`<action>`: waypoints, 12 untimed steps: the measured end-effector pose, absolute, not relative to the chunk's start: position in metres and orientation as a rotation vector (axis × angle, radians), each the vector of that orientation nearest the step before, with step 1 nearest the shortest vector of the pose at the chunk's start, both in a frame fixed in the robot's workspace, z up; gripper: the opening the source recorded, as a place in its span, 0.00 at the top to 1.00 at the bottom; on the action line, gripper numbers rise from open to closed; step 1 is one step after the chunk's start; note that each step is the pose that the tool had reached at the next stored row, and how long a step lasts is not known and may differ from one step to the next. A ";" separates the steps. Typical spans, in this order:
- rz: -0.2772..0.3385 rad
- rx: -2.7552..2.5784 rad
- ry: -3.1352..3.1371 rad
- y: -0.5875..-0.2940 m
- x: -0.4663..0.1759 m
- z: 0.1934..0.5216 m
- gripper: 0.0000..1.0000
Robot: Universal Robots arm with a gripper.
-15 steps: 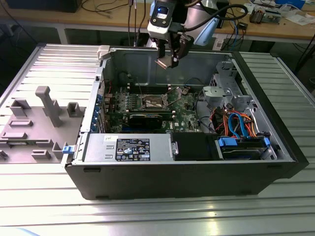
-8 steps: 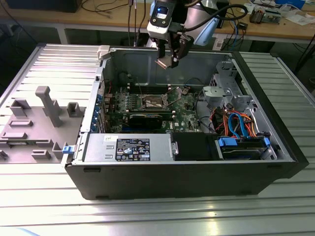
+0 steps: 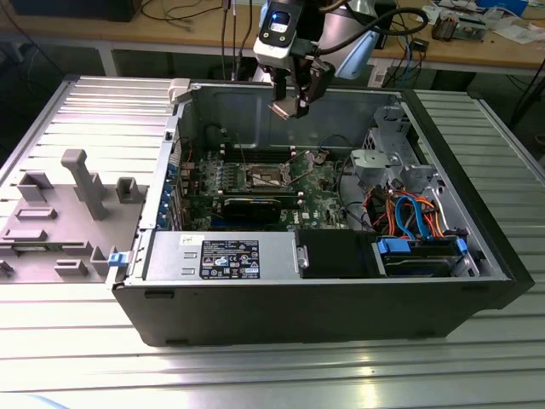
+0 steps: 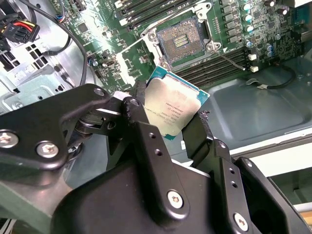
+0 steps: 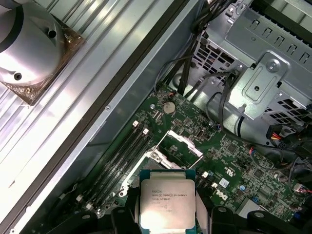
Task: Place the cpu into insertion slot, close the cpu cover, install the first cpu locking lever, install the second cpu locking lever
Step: 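Place the cpu into insertion slot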
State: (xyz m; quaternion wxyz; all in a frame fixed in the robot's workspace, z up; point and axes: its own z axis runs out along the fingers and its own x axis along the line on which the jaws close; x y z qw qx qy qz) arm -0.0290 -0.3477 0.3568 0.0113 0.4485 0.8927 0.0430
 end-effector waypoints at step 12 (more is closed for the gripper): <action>0.134 1.423 2.771 -0.348 -0.029 0.357 0.46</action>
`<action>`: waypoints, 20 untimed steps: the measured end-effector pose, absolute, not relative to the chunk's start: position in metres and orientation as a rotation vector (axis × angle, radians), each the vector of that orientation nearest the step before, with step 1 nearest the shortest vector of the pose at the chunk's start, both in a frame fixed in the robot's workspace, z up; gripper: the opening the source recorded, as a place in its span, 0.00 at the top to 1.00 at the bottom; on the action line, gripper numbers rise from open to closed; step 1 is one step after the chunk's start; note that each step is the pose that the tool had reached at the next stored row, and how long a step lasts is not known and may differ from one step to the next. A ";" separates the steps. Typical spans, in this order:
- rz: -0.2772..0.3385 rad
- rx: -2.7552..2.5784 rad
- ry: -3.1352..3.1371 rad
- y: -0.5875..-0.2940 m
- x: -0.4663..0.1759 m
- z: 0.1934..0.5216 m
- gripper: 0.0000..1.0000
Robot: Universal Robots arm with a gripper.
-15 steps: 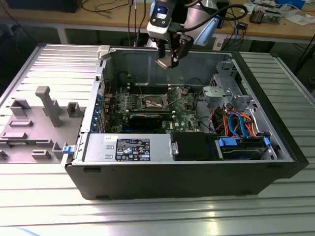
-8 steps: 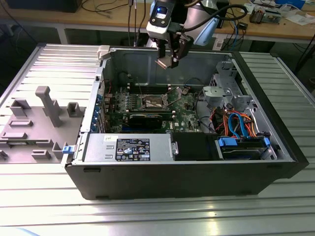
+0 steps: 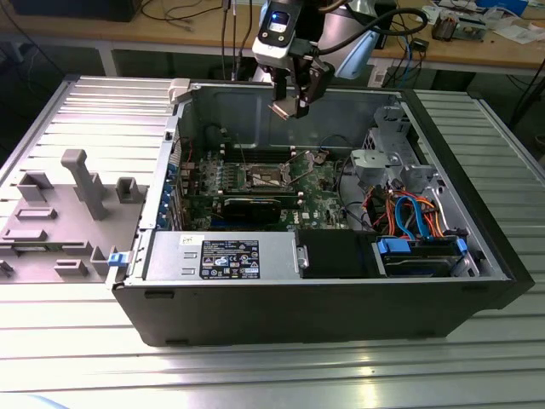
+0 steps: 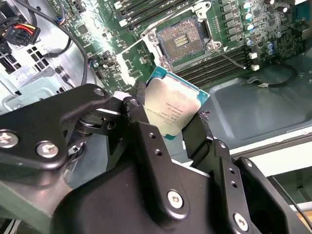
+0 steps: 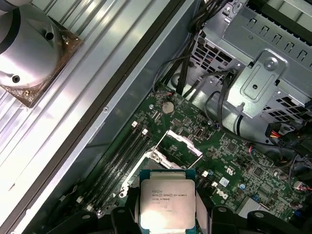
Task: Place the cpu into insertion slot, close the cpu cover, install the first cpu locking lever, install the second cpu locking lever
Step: 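Place the cpu into insertion slot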
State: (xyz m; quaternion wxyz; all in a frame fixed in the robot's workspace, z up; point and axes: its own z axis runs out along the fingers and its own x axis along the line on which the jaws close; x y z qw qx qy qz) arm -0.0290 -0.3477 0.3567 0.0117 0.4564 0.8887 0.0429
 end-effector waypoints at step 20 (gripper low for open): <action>0.133 1.465 2.748 -0.348 -0.029 0.356 0.46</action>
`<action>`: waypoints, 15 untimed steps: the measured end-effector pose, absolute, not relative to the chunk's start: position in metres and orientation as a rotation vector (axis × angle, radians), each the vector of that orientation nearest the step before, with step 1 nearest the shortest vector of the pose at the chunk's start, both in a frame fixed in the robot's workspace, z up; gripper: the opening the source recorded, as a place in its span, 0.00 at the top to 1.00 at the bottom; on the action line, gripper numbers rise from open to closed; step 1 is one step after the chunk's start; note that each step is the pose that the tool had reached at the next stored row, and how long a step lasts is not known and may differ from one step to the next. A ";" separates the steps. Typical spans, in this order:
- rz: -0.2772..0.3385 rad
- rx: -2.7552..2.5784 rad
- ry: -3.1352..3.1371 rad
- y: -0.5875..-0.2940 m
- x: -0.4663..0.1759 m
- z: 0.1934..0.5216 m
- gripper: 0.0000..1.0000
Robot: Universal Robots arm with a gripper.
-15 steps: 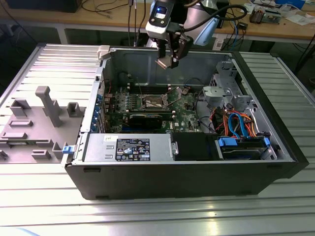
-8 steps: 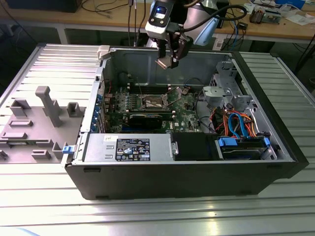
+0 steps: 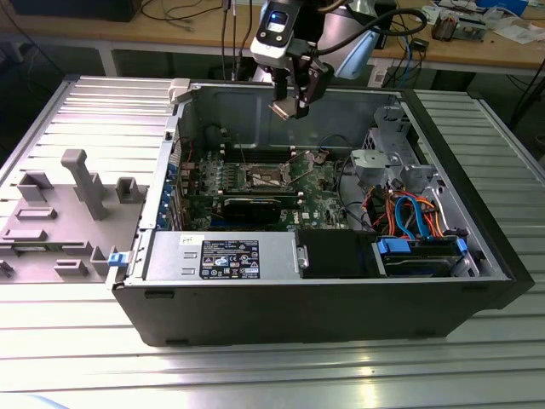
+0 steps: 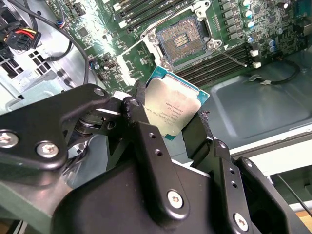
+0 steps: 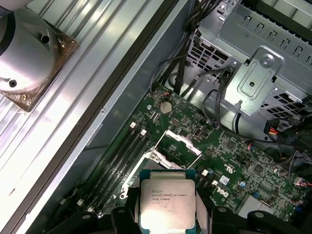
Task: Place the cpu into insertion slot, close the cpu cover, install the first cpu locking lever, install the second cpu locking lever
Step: 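Place the cpu into insertion slot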
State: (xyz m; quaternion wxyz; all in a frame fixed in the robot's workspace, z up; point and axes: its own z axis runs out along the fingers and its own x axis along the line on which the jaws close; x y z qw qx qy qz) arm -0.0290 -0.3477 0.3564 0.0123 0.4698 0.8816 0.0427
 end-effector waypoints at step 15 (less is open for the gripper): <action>0.132 1.518 2.717 -0.348 -0.029 0.356 0.46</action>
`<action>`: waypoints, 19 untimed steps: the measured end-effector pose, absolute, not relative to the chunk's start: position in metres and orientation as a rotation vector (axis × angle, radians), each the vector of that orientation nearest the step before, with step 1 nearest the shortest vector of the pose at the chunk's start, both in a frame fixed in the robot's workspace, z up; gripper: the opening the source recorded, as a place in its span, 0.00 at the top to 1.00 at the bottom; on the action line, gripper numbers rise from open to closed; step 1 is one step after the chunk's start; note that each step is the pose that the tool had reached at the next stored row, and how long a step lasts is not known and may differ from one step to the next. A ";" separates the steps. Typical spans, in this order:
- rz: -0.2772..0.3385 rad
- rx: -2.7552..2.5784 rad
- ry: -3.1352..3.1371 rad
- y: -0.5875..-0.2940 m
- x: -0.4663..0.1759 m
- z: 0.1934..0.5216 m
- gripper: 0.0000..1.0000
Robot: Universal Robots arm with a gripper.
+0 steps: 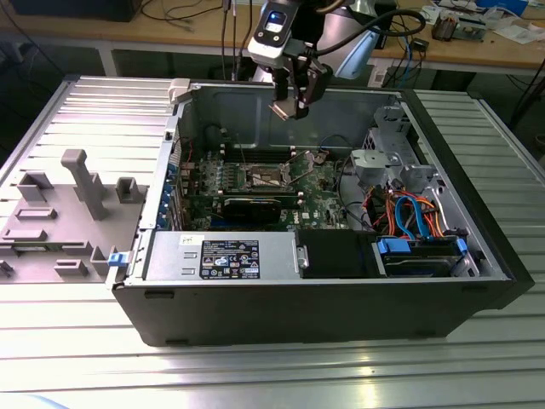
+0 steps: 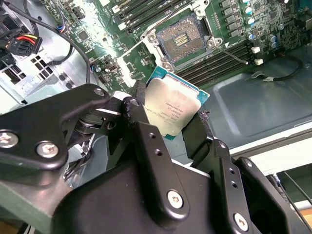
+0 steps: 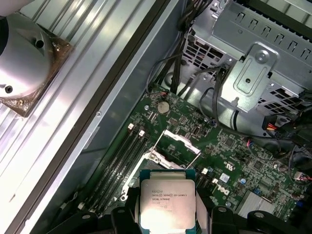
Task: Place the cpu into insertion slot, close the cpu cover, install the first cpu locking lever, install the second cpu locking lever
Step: 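Place the cpu into insertion slot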
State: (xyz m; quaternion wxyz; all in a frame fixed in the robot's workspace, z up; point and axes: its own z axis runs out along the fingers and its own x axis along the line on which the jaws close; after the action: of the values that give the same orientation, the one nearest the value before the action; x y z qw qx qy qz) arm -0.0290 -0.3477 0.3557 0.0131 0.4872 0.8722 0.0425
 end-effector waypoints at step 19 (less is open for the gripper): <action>0.131 1.573 2.684 -0.348 -0.029 0.356 0.46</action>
State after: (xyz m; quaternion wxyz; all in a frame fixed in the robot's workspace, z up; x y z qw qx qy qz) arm -0.0291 -0.3477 0.3555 0.0140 0.5053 0.8618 0.0422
